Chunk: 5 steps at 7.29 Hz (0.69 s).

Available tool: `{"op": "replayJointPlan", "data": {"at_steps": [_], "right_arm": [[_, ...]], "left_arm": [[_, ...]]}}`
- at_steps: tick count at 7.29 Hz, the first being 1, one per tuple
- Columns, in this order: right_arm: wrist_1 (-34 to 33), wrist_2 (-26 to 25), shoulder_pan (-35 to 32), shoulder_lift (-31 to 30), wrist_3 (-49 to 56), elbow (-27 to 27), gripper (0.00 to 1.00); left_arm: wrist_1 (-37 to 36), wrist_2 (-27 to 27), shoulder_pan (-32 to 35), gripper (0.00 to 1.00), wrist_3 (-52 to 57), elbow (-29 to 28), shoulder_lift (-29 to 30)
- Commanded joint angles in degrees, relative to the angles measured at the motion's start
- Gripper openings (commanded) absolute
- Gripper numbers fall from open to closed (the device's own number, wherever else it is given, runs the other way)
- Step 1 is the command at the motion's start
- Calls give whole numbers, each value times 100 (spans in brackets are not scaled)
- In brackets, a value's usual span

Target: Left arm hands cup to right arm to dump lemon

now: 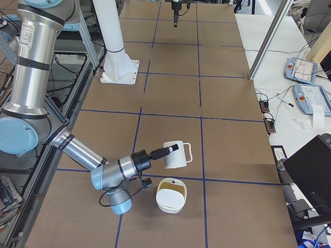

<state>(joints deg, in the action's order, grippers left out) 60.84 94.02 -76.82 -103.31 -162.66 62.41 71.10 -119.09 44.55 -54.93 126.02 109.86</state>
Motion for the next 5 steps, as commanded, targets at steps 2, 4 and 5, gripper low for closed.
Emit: {"op": "replayJointPlan", "data": {"at_steps": [2,4,5], "right_arm": [[24,-41,0,12,-310,0,1],[24,-233,0,12,-704,0,1],[24,-235,0,12,-758,0,1]], "left_arm": [[0,0,-8,100,0,1,0],[0,0,-8,100,0,-7,0],[9,0,-8,100,0,-16,0]]}}
